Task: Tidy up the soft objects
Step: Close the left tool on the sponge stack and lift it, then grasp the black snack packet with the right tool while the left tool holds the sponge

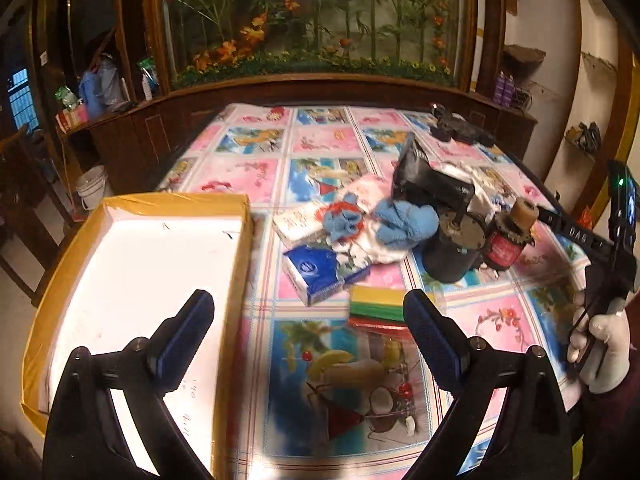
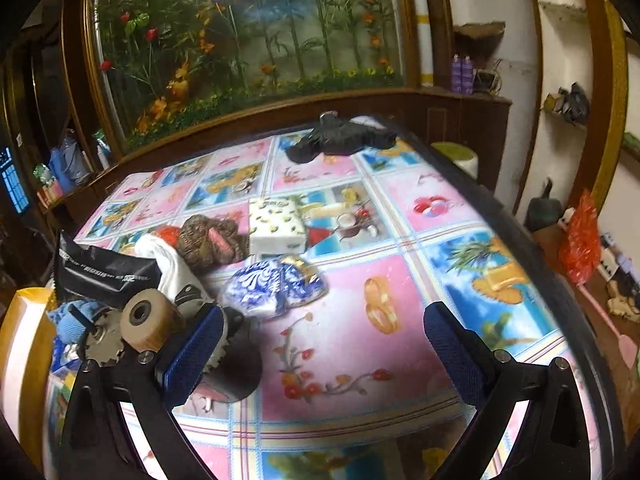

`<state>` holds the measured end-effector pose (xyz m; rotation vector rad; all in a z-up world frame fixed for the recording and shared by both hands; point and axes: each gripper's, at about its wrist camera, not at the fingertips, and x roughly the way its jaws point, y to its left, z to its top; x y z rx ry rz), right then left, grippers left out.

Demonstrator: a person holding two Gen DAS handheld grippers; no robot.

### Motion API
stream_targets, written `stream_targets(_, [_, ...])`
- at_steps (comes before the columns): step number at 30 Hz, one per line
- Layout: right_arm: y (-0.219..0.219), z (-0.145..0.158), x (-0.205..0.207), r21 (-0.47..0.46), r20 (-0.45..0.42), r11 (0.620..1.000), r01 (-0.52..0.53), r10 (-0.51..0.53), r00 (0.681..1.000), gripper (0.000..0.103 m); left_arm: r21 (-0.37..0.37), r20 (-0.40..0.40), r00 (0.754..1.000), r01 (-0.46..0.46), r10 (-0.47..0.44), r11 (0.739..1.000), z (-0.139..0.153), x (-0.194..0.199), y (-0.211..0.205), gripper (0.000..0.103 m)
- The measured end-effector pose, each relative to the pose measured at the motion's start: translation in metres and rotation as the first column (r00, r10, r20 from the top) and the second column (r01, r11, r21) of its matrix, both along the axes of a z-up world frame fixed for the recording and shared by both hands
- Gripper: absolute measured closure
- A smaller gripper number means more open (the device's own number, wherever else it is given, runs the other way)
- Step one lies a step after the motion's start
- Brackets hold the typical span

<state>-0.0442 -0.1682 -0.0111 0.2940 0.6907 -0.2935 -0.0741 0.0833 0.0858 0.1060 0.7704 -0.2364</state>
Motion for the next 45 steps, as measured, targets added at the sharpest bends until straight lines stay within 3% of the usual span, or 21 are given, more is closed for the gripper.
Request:
stream_targets(6, [-0.005,-0.007,0.0,0.04,-0.003,0.999,-0.028,0.028,1.0,0.001,0.018,-0.077,0.995,0.068,-0.066,0.998,-0.031,0.005,-0.039,0.007])
stream_targets(10, [-0.012,-0.005,-0.005,0.073,0.0,0.997,-0.011,0.011,1.0,0.001,-0.006,-0.124,0.992,0.026,-0.027,1.0,-0.048,0.026,-0.055,0.007])
stream_targets(13, [-0.015,-0.006,-0.008,0.083,0.003,0.997,0.008,-0.009,1.0,0.001,0.036,-0.125,0.992,0.019,-0.014,0.999,-0.06,0.027,-0.068,0.007])
stream_targets(15, [-0.017,-0.008,-0.006,0.087,-0.003,0.996,0.015,-0.015,1.0,0.001,0.042,-0.154,0.987,0.041,-0.034,0.998,-0.067,0.026,-0.074,0.026])
stream_targets(16, [-0.017,-0.009,-0.006,0.088,-0.011,0.996,0.015,-0.015,1.0,0.001,0.037,-0.157,0.987,0.046,-0.04,0.998,-0.067,0.023,-0.075,0.03])
stream_targets(18, [-0.015,-0.01,-0.004,0.084,-0.019,0.996,0.013,-0.011,1.0,0.001,0.011,-0.146,0.987,0.066,-0.064,0.998,-0.062,0.016,-0.069,0.056])
stream_targets(20, [-0.013,-0.01,-0.003,0.079,-0.019,0.997,0.011,-0.009,1.0,0.001,-0.033,-0.158,0.985,0.065,-0.07,0.997,-0.057,0.013,-0.059,0.067])
stream_targets(21, [-0.013,-0.01,-0.003,0.077,-0.019,0.997,0.01,-0.009,1.0,0.001,-0.064,-0.168,0.983,0.061,-0.071,0.996,-0.055,0.012,-0.052,0.068])
stream_targets(25, [-0.012,-0.011,-0.002,0.071,-0.028,0.997,0.013,-0.011,1.0,0.001,-0.118,-0.2,0.978,0.043,-0.066,0.992,-0.06,0.017,-0.043,0.065])
stream_targets(27, [-0.012,-0.012,-0.001,0.069,-0.033,0.997,0.017,-0.015,0.999,0.001,-0.117,-0.196,0.979,0.023,-0.046,0.993,-0.061,0.02,-0.045,0.04])
stream_targets(29, [-0.013,-0.012,-0.001,0.065,-0.032,0.998,0.022,-0.02,0.999,0.001,-0.111,-0.197,0.979,0.027,-0.049,0.993,-0.064,0.023,-0.053,0.024])
stream_targets(32, [-0.013,-0.011,-0.001,0.052,-0.031,0.998,0.027,-0.025,0.999,0.001,-0.13,-0.214,0.973,0.057,-0.085,0.99,-0.069,0.025,-0.069,0.022])
stream_targets(35, [-0.011,-0.011,-0.002,0.042,-0.029,0.999,0.026,-0.025,0.999,0.001,-0.043,-0.196,0.972,0.127,-0.133,0.991,-0.07,0.019,-0.096,0.023])
stream_targets(37, [-0.011,-0.011,-0.002,0.034,-0.029,0.999,0.026,-0.025,0.999,0.001,-0.035,-0.185,0.97,0.155,-0.159,0.987,-0.068,0.014,-0.103,0.025])
stream_targets(42, [-0.015,-0.004,-0.006,0.061,-0.009,0.998,0.009,-0.008,1.0,0.001,-0.159,-0.207,0.962,0.145,-0.177,0.976,-0.058,0.005,-0.075,0.025])
stream_targets(45, [-0.024,0.009,-0.018,0.092,0.013,0.996,-0.005,0.004,1.0,0.001,-0.219,-0.168,0.97,0.139,-0.177,0.966,-0.037,-0.002,-0.045,0.025])
